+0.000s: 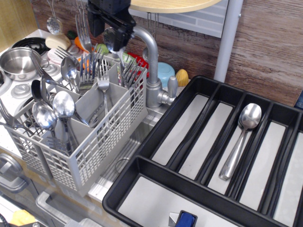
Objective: Put big spoon from basket to tray
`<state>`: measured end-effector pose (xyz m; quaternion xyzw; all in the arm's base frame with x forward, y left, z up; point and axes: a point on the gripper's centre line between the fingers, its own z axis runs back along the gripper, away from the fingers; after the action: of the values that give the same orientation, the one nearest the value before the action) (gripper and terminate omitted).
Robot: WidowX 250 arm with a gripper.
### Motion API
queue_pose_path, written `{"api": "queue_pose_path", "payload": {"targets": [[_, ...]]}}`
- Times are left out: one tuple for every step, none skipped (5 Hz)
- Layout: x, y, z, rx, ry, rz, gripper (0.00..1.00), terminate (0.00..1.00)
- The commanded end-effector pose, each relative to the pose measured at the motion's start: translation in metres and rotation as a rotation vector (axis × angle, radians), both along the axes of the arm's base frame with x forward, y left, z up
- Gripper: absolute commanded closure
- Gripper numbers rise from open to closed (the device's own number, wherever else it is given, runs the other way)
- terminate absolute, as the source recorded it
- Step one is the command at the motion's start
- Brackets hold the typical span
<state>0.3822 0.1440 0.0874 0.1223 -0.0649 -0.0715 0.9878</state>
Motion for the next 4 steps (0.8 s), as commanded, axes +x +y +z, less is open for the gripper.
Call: {"api": "queue_pose_path", "payload": {"targets": [[0.016,0.025,0.030,0.114,-0.079,-0.106,0.00,0.00],[0.019,0.029,0.028,0.122,-0.097,-0.135,0.00,0.00],[0.021,0.025,0.019,0.121,-0.153,-0.161,0.00,0.00],[0.019,0.012,0.008,0.103,-0.214,-0.150,0.00,0.00]]}}
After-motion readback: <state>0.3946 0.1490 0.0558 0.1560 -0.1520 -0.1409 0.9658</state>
